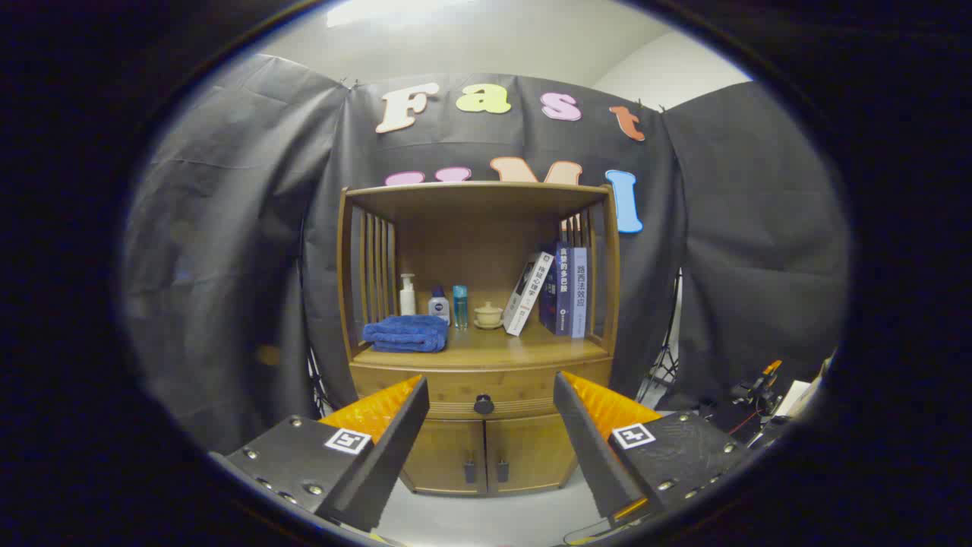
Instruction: Pull open the drawer, take out the items inside it, and place them on the countertop above the cabinet.
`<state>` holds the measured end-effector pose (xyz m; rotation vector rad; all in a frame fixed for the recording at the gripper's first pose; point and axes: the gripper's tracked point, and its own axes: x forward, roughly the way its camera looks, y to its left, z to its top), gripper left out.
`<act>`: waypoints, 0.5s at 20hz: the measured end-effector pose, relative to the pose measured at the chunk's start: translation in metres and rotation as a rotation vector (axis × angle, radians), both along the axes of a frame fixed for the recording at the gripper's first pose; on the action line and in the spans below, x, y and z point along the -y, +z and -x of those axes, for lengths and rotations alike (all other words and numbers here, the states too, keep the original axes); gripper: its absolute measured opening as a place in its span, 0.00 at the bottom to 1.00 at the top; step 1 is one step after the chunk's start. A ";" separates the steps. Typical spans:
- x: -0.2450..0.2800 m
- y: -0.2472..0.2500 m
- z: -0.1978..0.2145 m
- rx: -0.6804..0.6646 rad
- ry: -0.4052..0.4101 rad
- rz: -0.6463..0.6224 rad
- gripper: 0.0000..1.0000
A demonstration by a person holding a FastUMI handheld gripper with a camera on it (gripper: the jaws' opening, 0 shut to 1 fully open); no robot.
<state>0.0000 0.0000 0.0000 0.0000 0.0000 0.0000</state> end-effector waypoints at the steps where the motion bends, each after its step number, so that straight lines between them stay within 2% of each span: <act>1: 0.000 -0.002 -0.001 0.002 -0.003 0.001 0.99; 10: 0.006 -0.013 -0.014 0.006 -0.017 -0.021 1.00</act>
